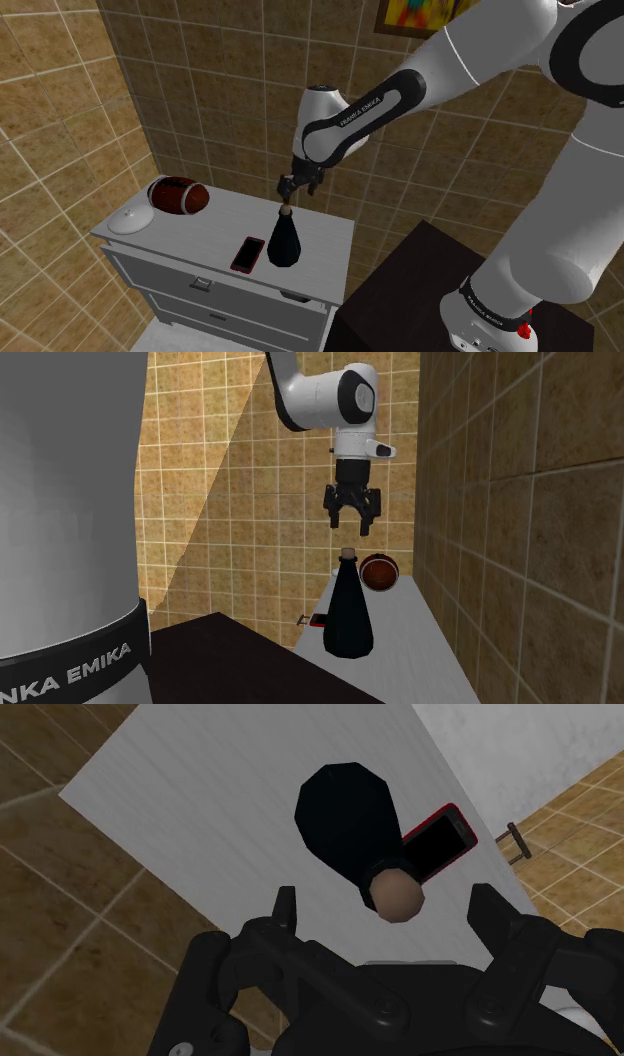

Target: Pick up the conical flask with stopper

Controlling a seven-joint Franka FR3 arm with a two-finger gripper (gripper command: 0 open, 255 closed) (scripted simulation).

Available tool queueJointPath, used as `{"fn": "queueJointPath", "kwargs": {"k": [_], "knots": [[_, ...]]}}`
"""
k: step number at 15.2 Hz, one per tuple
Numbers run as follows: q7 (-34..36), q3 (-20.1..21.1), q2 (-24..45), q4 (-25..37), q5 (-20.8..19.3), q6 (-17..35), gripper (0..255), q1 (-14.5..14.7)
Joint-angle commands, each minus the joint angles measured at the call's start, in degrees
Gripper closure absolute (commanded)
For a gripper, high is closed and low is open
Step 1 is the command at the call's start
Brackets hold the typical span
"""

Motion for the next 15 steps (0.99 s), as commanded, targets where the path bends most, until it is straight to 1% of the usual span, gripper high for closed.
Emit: {"fn": "queueJointPath", "kwargs": {"k": [1, 3, 10, 12, 13, 15], "knots": [[1.33, 0.06, 5.06, 3.51, -0.99, 1.87, 0, 0.66], [2.14, -0.07, 8.88, 6.22, -1.65, 3.18, 0, 1.26], [2.27, -0.56, 13.29, 6.02, -2.40, 7.75, 0, 1.71], [2.28, -0.61, 13.67, 6.02, -2.46, 8.12, 0, 1.75], [2.28, -0.61, 13.68, 5.98, -2.46, 8.18, 255, 1.75], [2.29, -0.61, 13.67, 5.98, -2.46, 8.16, 255, 1.75]]}}
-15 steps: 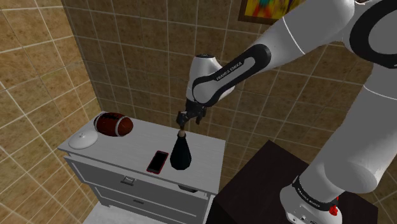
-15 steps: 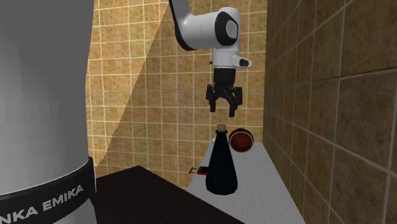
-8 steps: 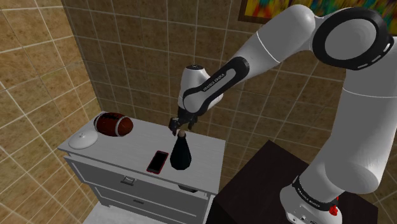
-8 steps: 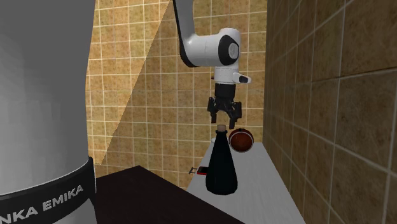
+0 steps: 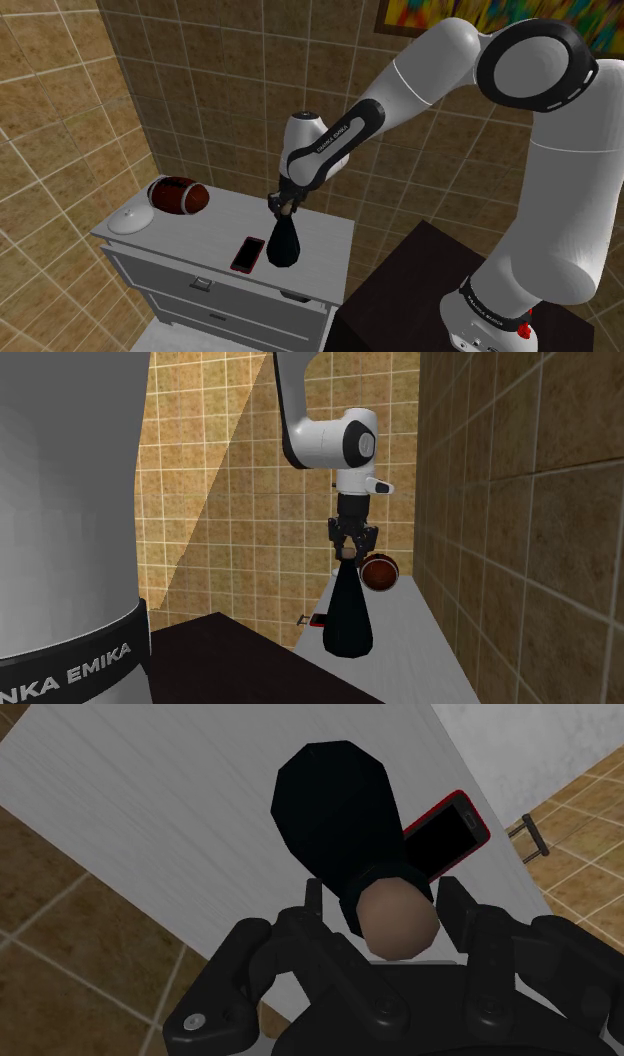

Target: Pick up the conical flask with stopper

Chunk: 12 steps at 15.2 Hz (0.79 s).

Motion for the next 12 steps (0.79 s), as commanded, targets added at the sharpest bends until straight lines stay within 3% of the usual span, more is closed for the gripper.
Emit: {"fn": "queueJointPath", "kwargs": {"k": [1, 7, 12], "knots": [[0.00, -0.02, 0.11, -0.03, 0.00, 0.01, 255, -0.01], [0.00, -0.02, 0.09, -0.04, 0.00, -0.01, 255, -0.01], [-0.09, 0.35, -3.13, 0.01, 0.54, -3.23, 255, -0.34]]}}
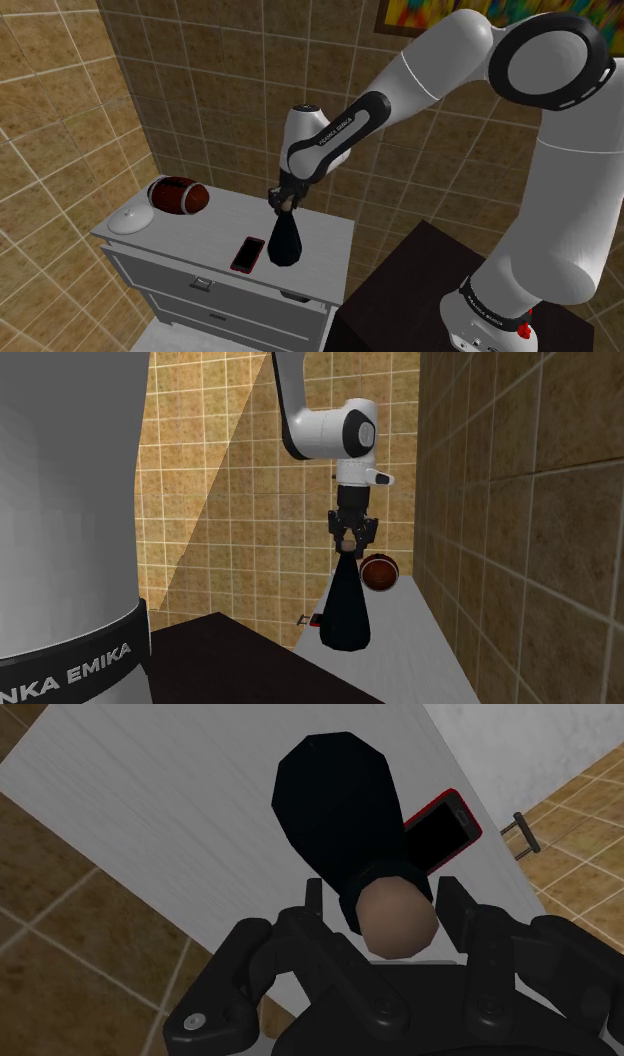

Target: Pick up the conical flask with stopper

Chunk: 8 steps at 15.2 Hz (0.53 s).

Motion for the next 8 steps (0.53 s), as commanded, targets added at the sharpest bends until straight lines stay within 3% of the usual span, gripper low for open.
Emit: {"fn": "queueJointPath", "kwargs": {"k": [1, 8], "knots": [[-0.07, 0.13, -1.25, 0.15, 0.21, -1.29, 255, -0.14], [-0.17, 0.48, -5.35, 0.83, 0.91, -6.02, 255, -0.50]]}}
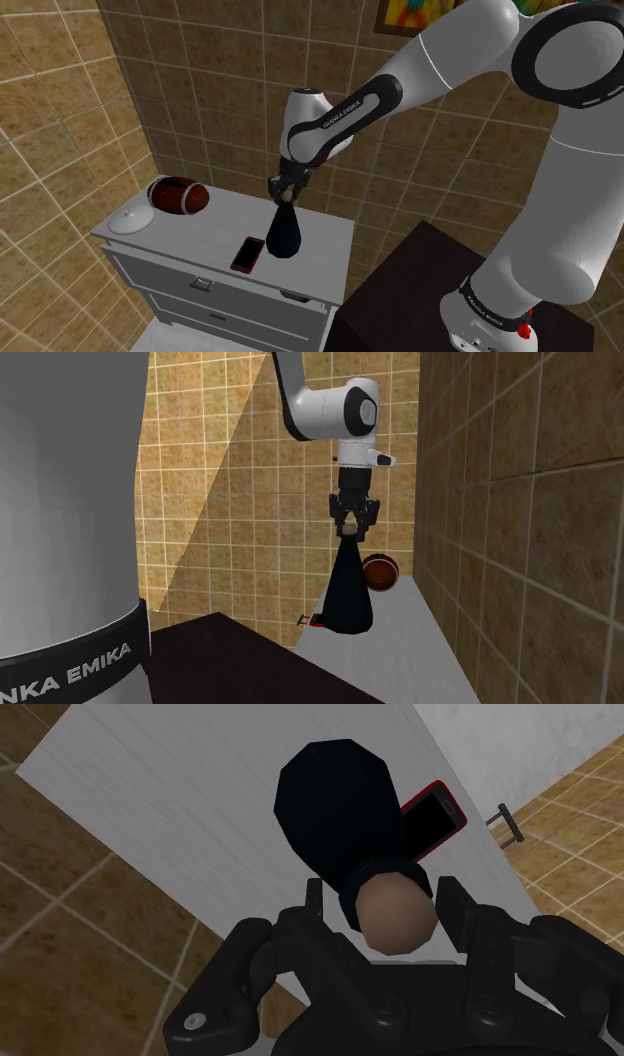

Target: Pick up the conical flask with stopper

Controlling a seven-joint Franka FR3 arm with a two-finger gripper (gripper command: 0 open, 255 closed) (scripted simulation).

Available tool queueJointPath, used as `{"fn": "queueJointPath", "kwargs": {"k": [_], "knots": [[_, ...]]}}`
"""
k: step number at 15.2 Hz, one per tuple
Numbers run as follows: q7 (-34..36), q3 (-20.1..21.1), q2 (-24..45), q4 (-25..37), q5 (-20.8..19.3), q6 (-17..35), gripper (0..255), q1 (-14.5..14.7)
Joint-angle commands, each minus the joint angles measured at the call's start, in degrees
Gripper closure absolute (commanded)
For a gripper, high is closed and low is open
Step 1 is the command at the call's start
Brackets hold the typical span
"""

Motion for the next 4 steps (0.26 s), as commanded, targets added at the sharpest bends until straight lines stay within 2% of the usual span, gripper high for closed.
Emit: {"fn": "queueJointPath", "kwargs": {"k": [1, 4], "knots": [[0.14, 0.17, -1.46, 0.05, 0.23, -1.37, 255, 0.01], [0.13, 0.20, -2.08, 0.23, 0.33, -2.16, 255, -0.03]]}}
